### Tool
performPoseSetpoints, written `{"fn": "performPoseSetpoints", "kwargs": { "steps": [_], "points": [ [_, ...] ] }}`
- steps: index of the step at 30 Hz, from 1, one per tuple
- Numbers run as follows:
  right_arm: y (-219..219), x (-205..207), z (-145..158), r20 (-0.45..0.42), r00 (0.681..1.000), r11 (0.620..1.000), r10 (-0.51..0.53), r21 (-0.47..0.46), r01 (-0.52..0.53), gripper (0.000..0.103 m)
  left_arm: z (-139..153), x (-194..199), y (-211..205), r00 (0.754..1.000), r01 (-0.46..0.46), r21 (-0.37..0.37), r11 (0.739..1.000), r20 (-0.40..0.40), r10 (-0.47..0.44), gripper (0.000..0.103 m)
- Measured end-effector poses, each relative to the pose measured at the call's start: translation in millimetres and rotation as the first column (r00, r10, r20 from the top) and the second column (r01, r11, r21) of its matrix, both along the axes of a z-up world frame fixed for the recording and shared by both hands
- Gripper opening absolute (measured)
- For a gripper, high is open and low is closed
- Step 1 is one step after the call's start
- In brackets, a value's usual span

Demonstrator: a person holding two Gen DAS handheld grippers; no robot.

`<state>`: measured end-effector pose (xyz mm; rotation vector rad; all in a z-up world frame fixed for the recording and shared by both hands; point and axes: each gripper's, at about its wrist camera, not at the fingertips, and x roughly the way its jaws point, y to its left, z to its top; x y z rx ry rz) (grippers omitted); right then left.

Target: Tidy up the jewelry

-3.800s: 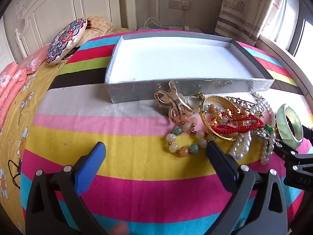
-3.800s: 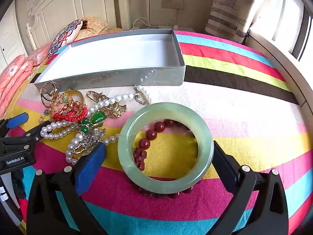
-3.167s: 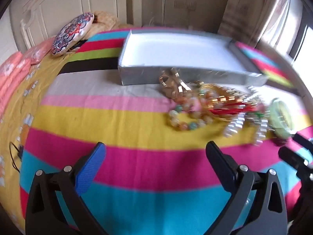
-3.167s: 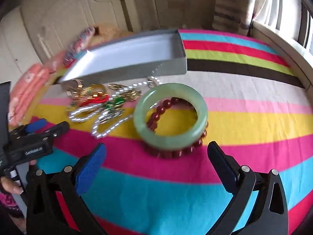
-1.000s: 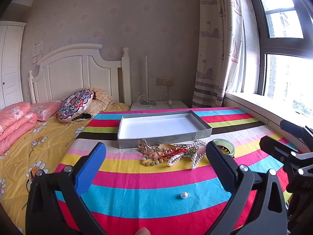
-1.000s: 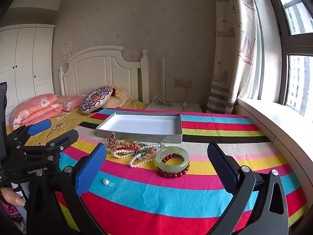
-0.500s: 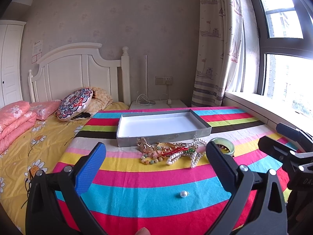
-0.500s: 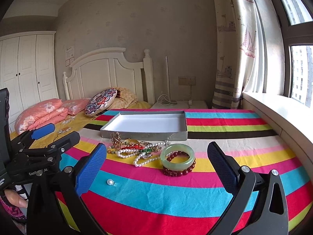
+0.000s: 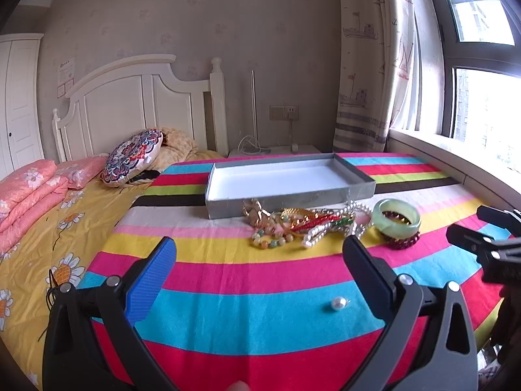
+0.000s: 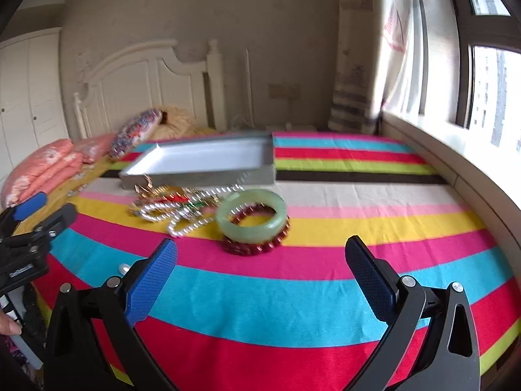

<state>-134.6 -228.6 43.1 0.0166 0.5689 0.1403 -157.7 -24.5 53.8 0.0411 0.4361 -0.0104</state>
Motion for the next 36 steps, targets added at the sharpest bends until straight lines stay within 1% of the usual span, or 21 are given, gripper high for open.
{"fn": "performPoseSetpoints", "kwargs": {
  "steps": [2,3,6,9,10,13,17,19,20,22,23,24,26,29,31,33,36],
  "points": [
    [-1,14,-2,-0.051,0.998,0.999,0.039,0.004,-0.039,0.099,-3,5,7,0.999,-0.019,-0.007,1.000,-0.027,0.019,0.101],
    [2,23,-3,-0.081,0.995,0.998,0.056,-0.018,-0.057,0.099,-4,8,11,0.999,-0.022,-0.017,1.000,-0.038,0.021,0.101],
    [8,44,-6,-0.127,0.988,0.992,0.091,-0.076,-0.101,0.099,-4,13,23,0.998,-0.019,-0.045,0.999,-0.055,0.017,0.101],
    [15,79,-16,-0.240,0.965,0.984,0.107,-0.114,-0.138,0.099,-7,18,34,0.996,-0.029,-0.078,0.997,-0.081,0.023,0.101],
    [17,86,-18,-0.257,0.960,0.981,0.106,-0.130,-0.143,0.099,-9,18,36,0.996,-0.026,-0.088,0.996,-0.089,0.018,0.101],
    [25,106,-23,-0.285,0.952,0.971,0.109,-0.176,-0.164,0.099,-15,20,38,0.994,0.003,-0.115,0.993,-0.113,-0.016,0.101],
    [34,125,-31,-0.334,0.934,0.960,0.126,-0.197,-0.199,0.099,-13,19,33,0.990,0.063,-0.139,0.988,-0.116,-0.079,0.101],
    [36,132,-35,-0.351,0.928,0.956,0.129,-0.204,-0.210,0.099,-14,20,26,0.984,0.096,-0.142,0.985,-0.134,-0.115,0.101],
    [37,136,-36,-0.356,0.925,0.956,0.134,-0.201,-0.216,0.099,-15,20,19,0.982,0.108,-0.134,0.985,-0.140,-0.126,0.101],
    [36,139,-39,-0.360,0.920,0.957,0.151,-0.180,-0.228,0.092,-16,20,7,0.977,0.139,-0.103,0.985,-0.148,-0.154,0.101],
    [33,139,-39,-0.365,0.916,0.961,0.165,-0.150,-0.233,0.083,-17,20,1,0.975,0.153,-0.091,0.984,-0.151,-0.165,0.101],
    [30,138,-38,-0.362,0.915,0.965,0.178,-0.118,-0.235,0.077,-17,20,-5,0.972,0.166,-0.080,0.983,-0.153,-0.177,0.101],
    [27,136,-38,-0.349,0.920,0.966,0.181,-0.115,-0.233,0.077,-16,20,-17,0.965,0.200,-0.072,0.977,-0.160,-0.209,0.101],
    [24,130,-36,-0.329,0.924,0.964,0.195,-0.107,-0.242,0.076,-14,24,-37,0.948,0.257,-0.086,0.963,-0.173,-0.269,0.101],
    [21,122,-28,-0.285,0.937,0.965,0.202,-0.105,-0.240,0.076,-11,28,-51,0.930,0.302,-0.100,0.948,-0.186,-0.316,0.101],
    [10,115,-19,-0.248,0.948,0.972,0.199,-0.074,-0.224,0.076,-11,34,-68,0.907,0.350,-0.119,0.929,-0.204,-0.368,0.101],
    [-12,106,-5,-0.193,0.969,0.985,0.155,-0.045,-0.167,0.076,-12,47,-94,0.869,0.408,-0.149,0.901,-0.238,-0.433,0.101]
  ]
}}
